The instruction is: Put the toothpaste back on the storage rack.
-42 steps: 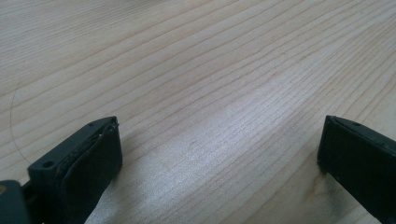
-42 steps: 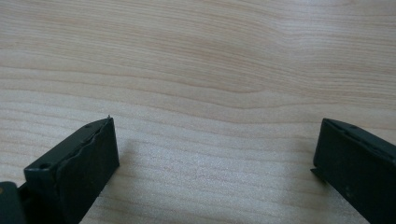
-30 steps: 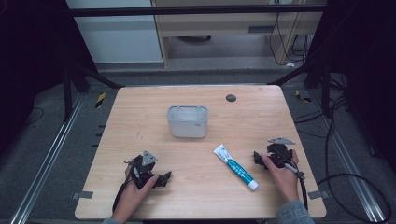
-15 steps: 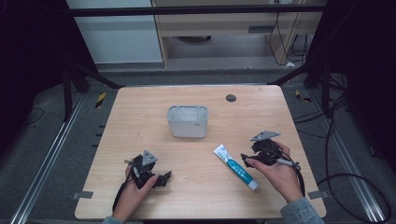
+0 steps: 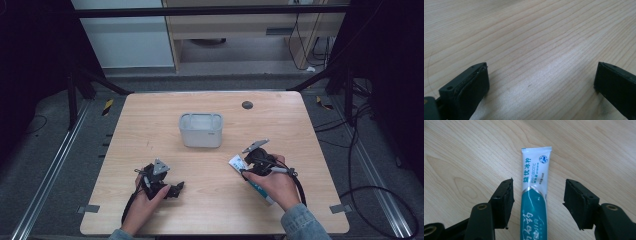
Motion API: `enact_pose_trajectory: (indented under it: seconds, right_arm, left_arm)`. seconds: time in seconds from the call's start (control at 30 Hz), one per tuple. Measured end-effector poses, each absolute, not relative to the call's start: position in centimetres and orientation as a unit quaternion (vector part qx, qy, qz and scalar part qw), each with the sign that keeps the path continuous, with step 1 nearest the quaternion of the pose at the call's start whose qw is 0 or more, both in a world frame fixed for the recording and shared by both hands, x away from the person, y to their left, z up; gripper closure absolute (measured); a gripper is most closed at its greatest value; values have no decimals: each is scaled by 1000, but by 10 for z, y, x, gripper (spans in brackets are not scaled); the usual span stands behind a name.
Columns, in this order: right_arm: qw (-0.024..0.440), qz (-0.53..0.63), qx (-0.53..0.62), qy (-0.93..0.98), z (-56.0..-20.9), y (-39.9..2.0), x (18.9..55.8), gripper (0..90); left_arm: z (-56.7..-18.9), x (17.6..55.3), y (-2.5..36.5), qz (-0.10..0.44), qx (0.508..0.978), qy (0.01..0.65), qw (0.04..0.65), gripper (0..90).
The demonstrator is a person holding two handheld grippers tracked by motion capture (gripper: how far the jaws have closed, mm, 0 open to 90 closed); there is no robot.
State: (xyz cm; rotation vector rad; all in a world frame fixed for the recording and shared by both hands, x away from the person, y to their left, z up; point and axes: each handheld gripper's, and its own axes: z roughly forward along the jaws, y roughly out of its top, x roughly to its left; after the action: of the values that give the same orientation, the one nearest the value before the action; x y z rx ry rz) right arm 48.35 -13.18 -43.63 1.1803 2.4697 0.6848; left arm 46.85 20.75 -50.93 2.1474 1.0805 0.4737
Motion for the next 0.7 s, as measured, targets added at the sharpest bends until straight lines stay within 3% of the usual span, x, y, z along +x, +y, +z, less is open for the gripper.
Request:
enact_pose_trajectory:
  seconds: [0.2,0.63,0.7]
  right_arm:
    - [147,227,420,867,-455,-128,496,380]
    - [126,207,431,869,-473,-121,501,468]
    - [121,199,432,871,-476,-119,504,513]
  left_arm:
    - [-509,470,206,182,825,414,339,0]
    - [-509,470,206,182,825,414,339,0]
    - [-509,470,206,182,825,414,339,0]
